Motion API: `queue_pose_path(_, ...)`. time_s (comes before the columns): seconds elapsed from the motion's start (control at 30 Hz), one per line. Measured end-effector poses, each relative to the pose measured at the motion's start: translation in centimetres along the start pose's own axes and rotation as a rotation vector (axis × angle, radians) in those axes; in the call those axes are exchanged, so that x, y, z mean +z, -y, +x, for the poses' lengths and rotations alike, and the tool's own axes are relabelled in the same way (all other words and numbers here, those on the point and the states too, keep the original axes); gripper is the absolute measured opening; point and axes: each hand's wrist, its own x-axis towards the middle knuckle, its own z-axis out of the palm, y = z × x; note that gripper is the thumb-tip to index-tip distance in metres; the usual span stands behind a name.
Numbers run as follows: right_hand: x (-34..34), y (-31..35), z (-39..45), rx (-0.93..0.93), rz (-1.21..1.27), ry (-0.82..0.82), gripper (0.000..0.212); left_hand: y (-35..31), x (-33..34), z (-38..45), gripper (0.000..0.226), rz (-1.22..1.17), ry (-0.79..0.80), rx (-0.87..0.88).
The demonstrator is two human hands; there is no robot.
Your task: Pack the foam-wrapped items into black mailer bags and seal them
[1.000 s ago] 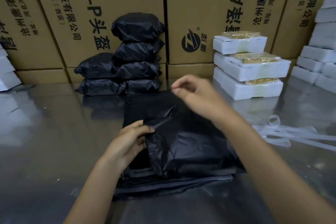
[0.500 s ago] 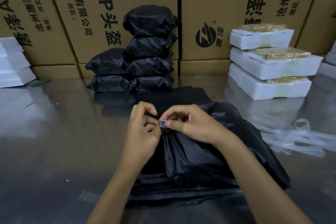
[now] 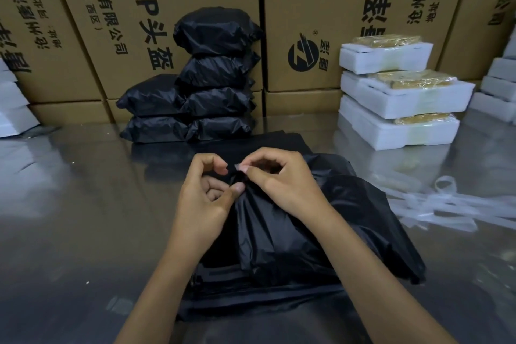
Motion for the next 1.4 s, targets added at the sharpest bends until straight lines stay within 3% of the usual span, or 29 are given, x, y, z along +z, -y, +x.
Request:
queue_pose_path(0.1, -0.1, -0.2, 0.4, 0.001, -0.053, -0.167, 0.012, 0.3, -0.6, 0.4, 0.036, -0.1, 0.008, -0.16)
queue_pose_path(0.23, -1.4, -0.2, 1.4, 0.097, -0.03, -0.344, 0.015, 0.8, -1.3, 0.6, 0.025, -0.419, 0.064, -0.575)
queue_pose_path(0.3, -2.5, -0.1, 1.9, 0.167, -0.001, -0.392, 0.015, 1.1, -0.9, 0.8, 0.013, -0.458, 0.063, -0.657)
queue_pose_path(0.43, -4.5, 0.2, 2.9, 0.336, 0.294, -0.44, 0.012, 1.8, 0.6, 0.1, 0.015, -0.215, -0.052, -0.582)
queue_pose_path(0.53, -6.3, -0.2, 3.6, 0.352, 0.293, -0.511, 0.011, 2.4, 1.5, -0.6, 0.02, 0.09, -0.152, -0.441)
queue_pose_path(0.67, -10.0, -1.6, 2.9, 0.208, -0.217, -0.545, 0.013, 2.4, 3.8, -1.7, 0.021, 0.575, -0.068, -0.247)
queue_pose_path(0.77, -13.8, -3.4, 0.8, 0.141, -0.628, -0.536, 0.006, 2.2, 5.4, -2.6, 0.018, 0.733, 0.033, -0.137)
queue_pose_path(0.87, -17.5, -6.1, -2.2, 0.144, -0.914, -0.523, 0.01, 1.9, 5.4, -2.8, 0.015, 0.882, 0.119, -0.133)
queue_pose_path(1.0, -21.2, -8.7, -6.3, 0.305, -1.165, -0.466, 0.013, 1.9, 4.8, -2.9, 0.011, 0.839, 0.186, -0.22)
queue_pose_path(1.1, -23.0, -9.4, -8.5, 0.393, -1.28, -0.404, 0.011, 2.3, 4.5, -2.7, 0.006, 0.641, 0.123, -0.231)
queue_pose_path(1.17, -24.0, -9.5, -9.5, 0.414, -1.348, -0.411, 0.009, 2.4, 4.3, -2.6, 0.016, 0.546, 0.069, -0.218)
queue_pose_path(1.3, -25.5, -9.1, -10.5, 0.485, -1.32, -0.393, 0.018, 1.3, 3.7, -2.0, 0.025, 0.43, -0.037, -0.109)
queue_pose_path(1.4, -25.8, -8.1, -10.1, 0.515, -1.284, -0.35, 0.033, 0.0, 3.6, -1.5, 0.026, 0.353, -0.009, -0.047)
